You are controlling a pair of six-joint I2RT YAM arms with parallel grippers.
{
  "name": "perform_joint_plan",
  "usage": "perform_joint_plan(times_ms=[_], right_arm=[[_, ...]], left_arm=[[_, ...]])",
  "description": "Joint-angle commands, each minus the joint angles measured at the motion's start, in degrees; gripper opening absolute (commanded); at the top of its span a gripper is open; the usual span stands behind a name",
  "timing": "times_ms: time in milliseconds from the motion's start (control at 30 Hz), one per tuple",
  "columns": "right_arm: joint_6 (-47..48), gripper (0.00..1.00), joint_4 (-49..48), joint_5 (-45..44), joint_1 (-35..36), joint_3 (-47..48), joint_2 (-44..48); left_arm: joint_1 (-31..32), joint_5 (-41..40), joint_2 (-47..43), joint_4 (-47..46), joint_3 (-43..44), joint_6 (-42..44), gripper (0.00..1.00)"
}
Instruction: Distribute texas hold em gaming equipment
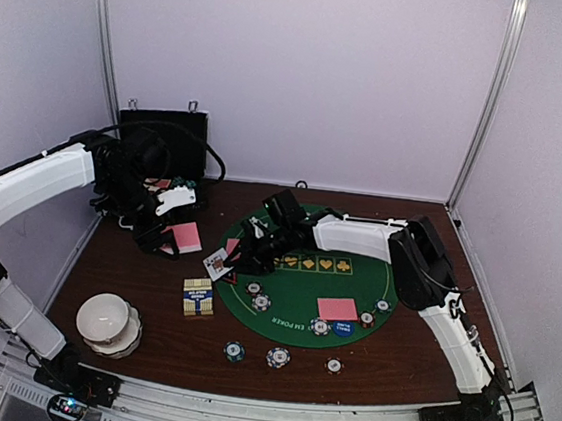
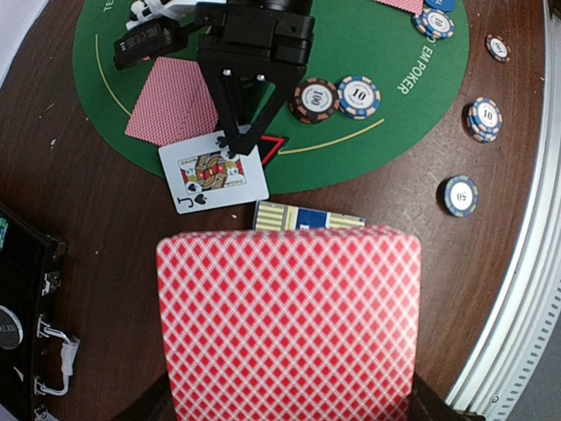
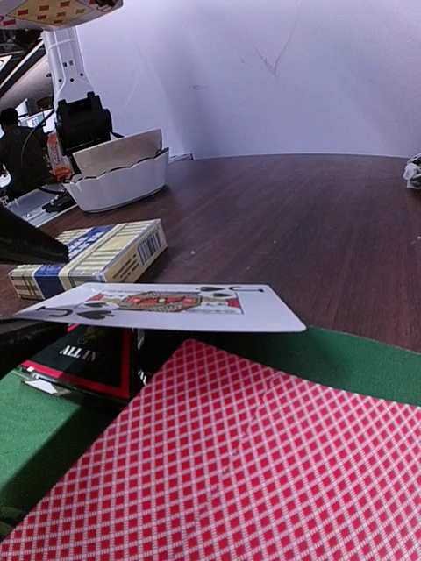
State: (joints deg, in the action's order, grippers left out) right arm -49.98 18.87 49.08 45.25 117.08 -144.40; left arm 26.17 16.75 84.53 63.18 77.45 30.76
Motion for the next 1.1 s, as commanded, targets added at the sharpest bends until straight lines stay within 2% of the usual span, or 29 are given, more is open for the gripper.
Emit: perform_joint_plan(times_ms=[0, 100, 233, 500, 667, 800, 933, 1067], right_arm=[[-1.21, 0.20, -2.00, 1.02, 0.35, 0.71, -1.07], [-1.33, 0.15, -2.26, 0.53, 0.36, 0.46, -1.14], [-0.74, 0.00, -2.56, -0.21, 0.35, 0.39, -0.03], [1.13, 0.00, -3.81, 0.00, 0.26, -2.65, 6.75], [-0.29, 0.00, -8.76, 2.43, 1.01, -9.50, 13.61], [0.94, 0.00, -8.58, 4.91, 3.32, -13.91, 17.21], [3.16, 0.00, -4.87, 5.89, 6.45, -15.82, 17.38], [5.10, 0.01, -0.61, 6.34, 9.61, -14.65, 13.76]], left_arm=[[-0.42, 0.56, -1.26, -0.58, -0.02, 0.83, 0.00], [-0.42, 0.56, -1.14, -0.58, 0.02, 0.88, 0.00], [-0.42, 0.53, -0.98, -0.56, -0.02, 0.88, 0.00], [-0.42, 0.14, -0.94, -0.53, 0.66, 0.88, 0.00], [-0.51, -0.25, -0.78, -0.54, 1.42, 0.81, 0.00], [-0.73, -0.29, -0.91, -0.51, 1.71, 0.83, 0.00], [-0.77, -0.04, -1.14, -0.34, 2.07, 0.88, 0.00], [-0.77, 0.15, -1.15, 0.28, 2.44, 0.78, 0.00]])
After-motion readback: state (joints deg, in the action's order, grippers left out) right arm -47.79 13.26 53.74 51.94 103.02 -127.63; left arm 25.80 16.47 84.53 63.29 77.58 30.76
